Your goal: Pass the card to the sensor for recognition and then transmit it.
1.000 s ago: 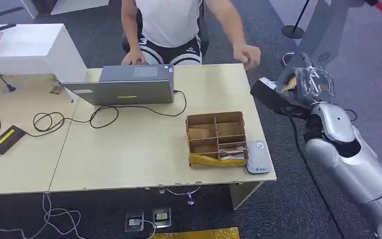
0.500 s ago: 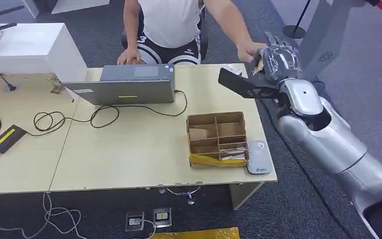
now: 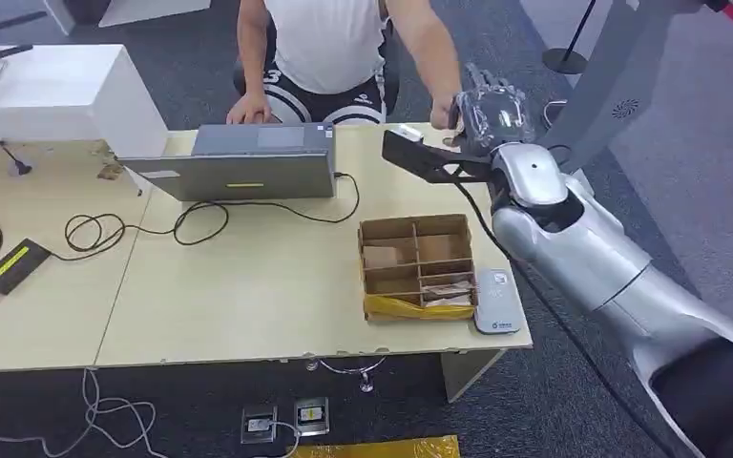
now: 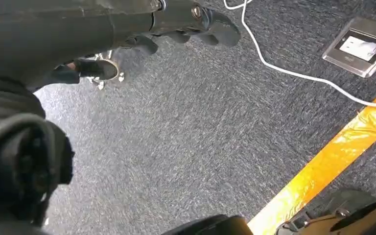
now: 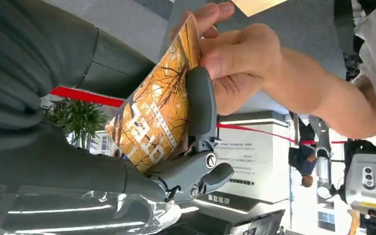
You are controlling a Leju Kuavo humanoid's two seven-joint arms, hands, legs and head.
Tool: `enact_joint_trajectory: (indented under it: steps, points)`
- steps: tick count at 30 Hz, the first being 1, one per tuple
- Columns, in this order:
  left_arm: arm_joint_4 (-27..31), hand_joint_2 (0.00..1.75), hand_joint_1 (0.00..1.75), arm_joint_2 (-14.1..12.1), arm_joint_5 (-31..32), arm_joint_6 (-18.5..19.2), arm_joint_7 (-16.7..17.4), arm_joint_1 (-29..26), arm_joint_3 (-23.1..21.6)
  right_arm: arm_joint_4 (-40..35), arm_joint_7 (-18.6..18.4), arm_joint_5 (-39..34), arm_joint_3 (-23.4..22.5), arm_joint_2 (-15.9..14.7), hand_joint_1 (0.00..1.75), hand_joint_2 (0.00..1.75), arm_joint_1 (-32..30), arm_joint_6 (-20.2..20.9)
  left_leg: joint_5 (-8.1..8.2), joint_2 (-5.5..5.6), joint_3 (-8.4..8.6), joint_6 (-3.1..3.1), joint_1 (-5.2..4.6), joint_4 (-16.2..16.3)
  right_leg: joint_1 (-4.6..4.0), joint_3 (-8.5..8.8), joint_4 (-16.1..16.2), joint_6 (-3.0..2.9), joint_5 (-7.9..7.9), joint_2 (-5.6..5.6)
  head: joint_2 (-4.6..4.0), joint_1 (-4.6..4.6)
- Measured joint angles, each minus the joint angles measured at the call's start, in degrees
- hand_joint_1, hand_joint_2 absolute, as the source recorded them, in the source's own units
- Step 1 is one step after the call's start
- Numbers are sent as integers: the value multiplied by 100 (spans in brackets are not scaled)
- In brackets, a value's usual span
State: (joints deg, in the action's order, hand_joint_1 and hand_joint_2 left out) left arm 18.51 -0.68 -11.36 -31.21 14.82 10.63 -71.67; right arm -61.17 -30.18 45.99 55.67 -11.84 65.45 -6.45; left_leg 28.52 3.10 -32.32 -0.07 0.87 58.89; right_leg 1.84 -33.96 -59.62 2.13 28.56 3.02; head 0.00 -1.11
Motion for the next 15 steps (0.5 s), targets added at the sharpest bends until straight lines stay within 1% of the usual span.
enact_joint_trajectory:
  steps: [1, 2, 3, 5, 7, 8, 9, 10, 15]
  points:
    - [0, 0, 0, 0, 7, 4, 13, -1, 0, 94, -2, 4, 24, 37, 175, 175, 20, -18, 0, 0, 0, 0, 0, 0, 0, 0, 0, 0, 0, 0, 0, 0]
    - [0, 0, 0, 0, 11, 4, 24, -3, 0, 208, -2, 4, 39, 83, 171, 175, 35, -53, 0, 0, 1, 0, 0, 0, 0, 0, 0, 0, 0, -1, 0, 0]
    - [0, 0, 0, 0, 13, 4, 31, -5, 0, 321, -2, 2, 50, 122, 147, 175, 43, -94, -1, 0, 1, -1, 0, 0, 0, 0, 0, 0, 0, -1, 0, 0]
    - [0, 0, 0, 0, 13, 4, 39, -13, 2, 504, -2, 2, 92, 177, 147, 175, 56, -133, -1, 1, 1, -1, 0, 0, 0, 0, 0, -1, -1, -1, 0, 2]
    - [0, 0, 0, 0, 13, 4, 41, -27, 2, 660, -2, -7, 127, 205, 49, 175, 55, -175, -2, 0, 1, -2, 0, 0, 0, 0, 0, -1, -1, 0, 0, 0]
    - [0, 0, 0, 0, 13, 4, 46, -36, 2, 712, 0, -20, 144, 220, 56, 175, 55, -186, -2, 0, 2, -2, 0, 0, 0, 0, 0, -1, -1, 1, 0, 0]
    - [0, 0, 0, 0, 13, 4, 48, -41, 4, 777, 0, -26, 164, 240, 35, 175, 56, -210, -2, -1, 3, -2, 0, 0, 0, 1, 0, -1, -1, 2, 0, 0]
    - [0, 0, 0, 0, 13, 4, 52, -42, 4, 836, 0, -33, 173, 245, 2, 175, 55, -223, -2, -1, 3, -2, 0, 1, 0, 0, 0, -1, -1, 3, 0, 0]
    - [0, 0, 0, 0, -2, -4, 55, -69, 11, 1073, 0, -72, 190, 264, 0, 175, 41, -328, -1, -2, 4, -2, -1, 1, 0, 0, 1, -1, -1, 2, 0, 0]
